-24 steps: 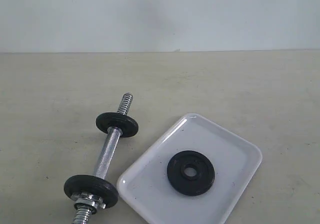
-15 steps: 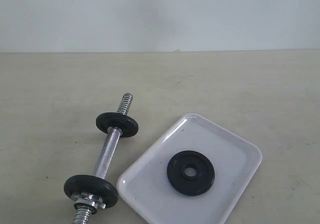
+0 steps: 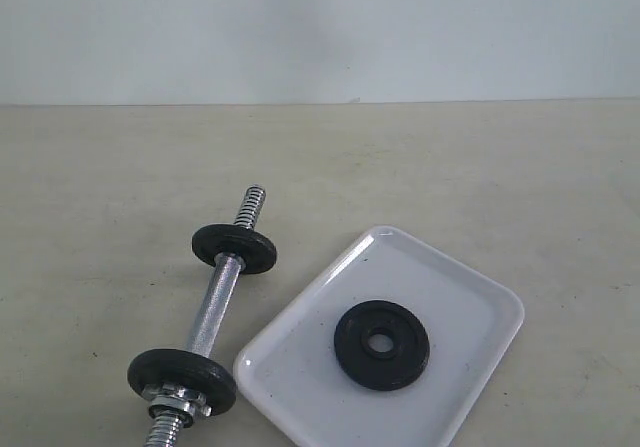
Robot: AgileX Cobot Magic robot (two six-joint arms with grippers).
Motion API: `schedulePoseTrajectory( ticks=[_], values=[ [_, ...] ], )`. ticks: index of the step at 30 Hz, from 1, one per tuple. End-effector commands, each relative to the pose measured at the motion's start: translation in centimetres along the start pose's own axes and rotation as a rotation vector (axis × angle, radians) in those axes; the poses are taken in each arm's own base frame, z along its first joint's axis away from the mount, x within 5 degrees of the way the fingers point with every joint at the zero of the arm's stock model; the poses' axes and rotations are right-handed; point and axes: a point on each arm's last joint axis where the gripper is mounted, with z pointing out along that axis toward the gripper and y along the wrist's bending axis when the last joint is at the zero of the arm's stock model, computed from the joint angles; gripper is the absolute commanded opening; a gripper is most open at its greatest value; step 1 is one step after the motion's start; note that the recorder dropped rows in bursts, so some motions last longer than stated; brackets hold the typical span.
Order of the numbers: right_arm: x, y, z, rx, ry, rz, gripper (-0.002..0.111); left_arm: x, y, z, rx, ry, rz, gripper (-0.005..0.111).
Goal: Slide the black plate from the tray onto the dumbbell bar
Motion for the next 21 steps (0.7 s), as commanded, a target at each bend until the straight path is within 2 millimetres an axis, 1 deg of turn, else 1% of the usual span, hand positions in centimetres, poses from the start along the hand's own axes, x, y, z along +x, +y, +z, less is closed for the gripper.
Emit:
schedulePoseTrajectory(
  ticks=[1,5,6,7,9,11,12,13,14,16,21],
  values=[
    [-0.1,0.0,0.0,0.006,-0.016,0.008,0.003,-0.2,0.0,0.0,0.006,-0.016,0.005,0.004],
    [-0.1,0.0,0.0,0.006,-0.016,0.008,0.003,-0.2,0.0,0.0,0.005,-0.021,0.002,0.004],
    [-0.1,0.0,0.0,0.006,-0.016,0.008,0.003,-0.4,0.0,0.0,0.005,-0.043,-0.046,0.004],
    [-0.1,0.0,0.0,0.006,-0.016,0.008,0.003,-0.7,0.0,-0.1,0.007,-0.074,-0.138,0.004],
    [-0.1,0.0,0.0,0.006,-0.016,0.008,0.003,-1.5,0.2,-0.2,0.012,-0.165,-0.425,0.004],
    [-0.1,0.0,0.0,0.006,-0.016,0.008,0.003,-2.2,0.8,-0.3,0.028,-0.261,-0.851,0.004],
    [-0.1,0.0,0.0,0.006,-0.016,0.008,0.003,-2.3,0.9,-0.4,0.044,-0.281,-1.042,0.004],
    [-0.1,0.0,0.0,0.006,-0.016,0.008,0.003,-2.4,1.1,-0.4,0.058,-0.300,-1.200,0.004],
    [-0.1,0.0,0.0,0.006,-0.016,0.008,0.003,-2.5,1.1,-0.4,0.069,-0.312,-1.287,0.004],
    [-0.1,0.0,0.0,0.006,-0.016,0.008,0.003,-2.7,1.3,-0.5,0.074,-0.342,-1.300,0.004],
    [-0.1,0.0,0.0,0.006,-0.016,0.008,0.003,-2.8,1.3,-0.6,0.063,-0.356,-1.232,0.004]
  ],
)
